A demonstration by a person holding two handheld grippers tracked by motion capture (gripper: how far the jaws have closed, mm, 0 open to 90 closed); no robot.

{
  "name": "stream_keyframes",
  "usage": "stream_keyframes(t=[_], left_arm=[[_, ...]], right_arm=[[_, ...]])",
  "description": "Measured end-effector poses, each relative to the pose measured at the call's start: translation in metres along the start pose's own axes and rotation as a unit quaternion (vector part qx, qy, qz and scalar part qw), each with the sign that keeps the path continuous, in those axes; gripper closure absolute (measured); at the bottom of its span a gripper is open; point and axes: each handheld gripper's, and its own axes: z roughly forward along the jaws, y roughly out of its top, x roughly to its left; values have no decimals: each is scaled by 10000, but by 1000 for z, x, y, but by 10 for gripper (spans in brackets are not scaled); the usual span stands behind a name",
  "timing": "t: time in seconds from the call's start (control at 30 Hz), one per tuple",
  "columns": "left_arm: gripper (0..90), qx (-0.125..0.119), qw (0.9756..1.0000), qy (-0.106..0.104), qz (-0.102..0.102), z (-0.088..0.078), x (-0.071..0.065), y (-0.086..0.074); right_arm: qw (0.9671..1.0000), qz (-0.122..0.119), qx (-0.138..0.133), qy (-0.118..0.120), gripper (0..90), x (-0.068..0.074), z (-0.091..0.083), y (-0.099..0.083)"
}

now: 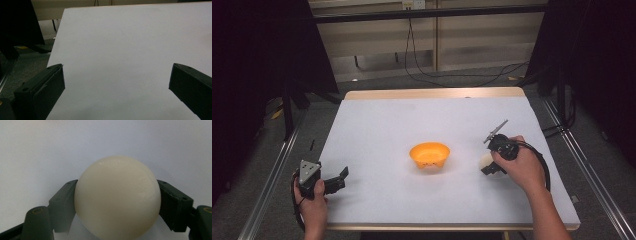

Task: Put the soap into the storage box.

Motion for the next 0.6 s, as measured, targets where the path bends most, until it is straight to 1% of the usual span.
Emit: stream_keyframes(t=[0.03, 0.07, 0.17, 0.2, 0.37, 0.4, 0.5, 0.6], left_arm=[[0, 2, 10000, -4, 4, 0, 0, 0], [0, 1, 10000, -3, 4, 0, 0, 0], [0, 6, 10000, 4, 4, 0, 0, 0], [0, 6, 10000, 5, -4, 0, 0, 0], [0, 2, 10000, -5, 5, 0, 0, 0], [0, 1, 10000, 1, -3, 0, 0, 0], [0, -2, 10000, 3, -8, 0, 0, 0], [0, -7, 10000, 2, 2, 0, 0, 0]], right_arm=[[10000, 20, -4, -39, 240, 0, 0, 0], [10000, -10, -16, -70, 240, 0, 0, 1], [10000, -3, -18, -53, 241, 1, -2, 3], [10000, -58, -41, -46, 241, 1, -2, 4], [9999, -128, -47, -40, 241, 3, -5, 10], [9999, -89, -52, -38, 241, 4, -6, 11], [9998, -157, -95, -32, 241, 5, -9, 16], [9998, -206, -66, -39, 241, 6, -12, 21]])
